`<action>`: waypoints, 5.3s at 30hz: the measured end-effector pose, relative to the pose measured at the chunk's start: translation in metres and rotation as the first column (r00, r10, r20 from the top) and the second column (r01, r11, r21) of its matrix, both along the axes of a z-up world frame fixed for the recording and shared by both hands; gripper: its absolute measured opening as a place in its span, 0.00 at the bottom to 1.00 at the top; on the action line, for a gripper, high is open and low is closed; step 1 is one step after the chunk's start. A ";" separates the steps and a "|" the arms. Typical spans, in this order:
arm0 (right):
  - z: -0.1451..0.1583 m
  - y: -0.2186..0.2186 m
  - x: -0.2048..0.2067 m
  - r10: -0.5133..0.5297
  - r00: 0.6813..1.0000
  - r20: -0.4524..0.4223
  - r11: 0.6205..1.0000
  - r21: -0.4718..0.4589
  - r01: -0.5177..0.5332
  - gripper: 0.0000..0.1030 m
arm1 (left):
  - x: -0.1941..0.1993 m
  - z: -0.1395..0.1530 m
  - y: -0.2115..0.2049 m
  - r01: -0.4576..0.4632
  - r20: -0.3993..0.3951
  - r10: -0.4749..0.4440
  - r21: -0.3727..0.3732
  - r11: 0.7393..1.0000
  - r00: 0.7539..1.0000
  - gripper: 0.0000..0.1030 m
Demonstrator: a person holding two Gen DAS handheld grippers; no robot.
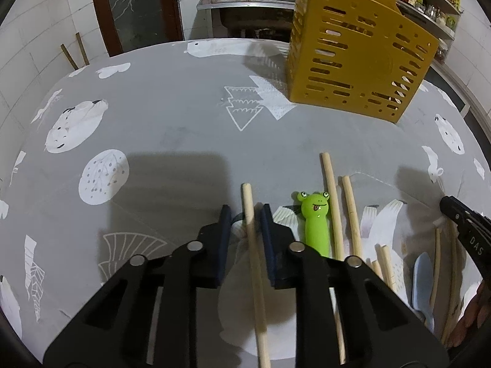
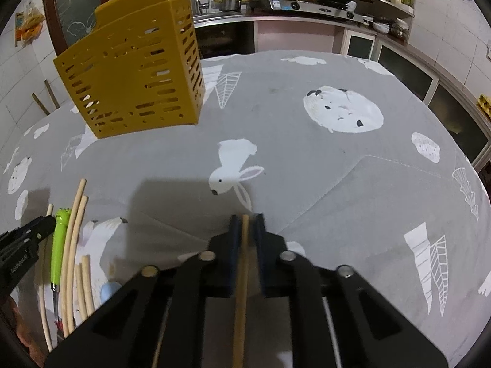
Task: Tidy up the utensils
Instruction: 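Lift both held chopsticks and carry them over the yellow utensil holder, then lower both chopsticks into the yellow holder and open both tools, then move the left tool over the green frog-handled utensil while the right tool returns to the chopsticks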
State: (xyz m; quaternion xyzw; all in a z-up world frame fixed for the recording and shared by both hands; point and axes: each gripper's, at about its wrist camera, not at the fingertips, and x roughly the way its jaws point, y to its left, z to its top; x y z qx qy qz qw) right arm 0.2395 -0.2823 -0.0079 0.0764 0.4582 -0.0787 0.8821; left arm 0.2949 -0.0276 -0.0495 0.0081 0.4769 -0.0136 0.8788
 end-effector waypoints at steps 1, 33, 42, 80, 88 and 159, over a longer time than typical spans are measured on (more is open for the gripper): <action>0.000 0.001 0.000 -0.001 1.000 0.001 1.000 -0.003 0.001 0.06 | -0.001 0.000 -0.001 0.002 0.002 -0.002 0.001 1.000 1.000 0.13; 0.080 0.013 -0.047 0.084 0.925 0.370 0.996 -0.058 -0.068 0.05 | -0.058 0.080 0.002 0.083 0.316 -0.067 -0.038 0.996 0.947 0.04; 0.095 0.015 -0.069 0.090 0.898 0.431 0.995 -0.072 -0.065 0.05 | -0.077 0.089 0.014 0.094 0.367 -0.063 -0.067 0.993 0.928 0.04; 0.224 -0.003 0.004 0.047 0.717 0.696 0.999 -0.031 -0.035 0.05 | -0.017 0.237 -0.037 0.170 0.659 -0.076 -0.079 0.982 0.748 0.04; 0.246 0.006 0.064 0.056 0.646 0.761 0.998 -0.061 -0.015 0.05 | 0.051 0.271 -0.054 0.195 0.737 -0.074 -0.080 0.977 0.671 0.04; 0.008 0.008 -0.031 0.066 0.990 0.126 0.997 0.026 -0.070 0.47 | -0.049 0.074 0.018 0.000 0.344 -0.003 0.008 1.000 0.939 0.95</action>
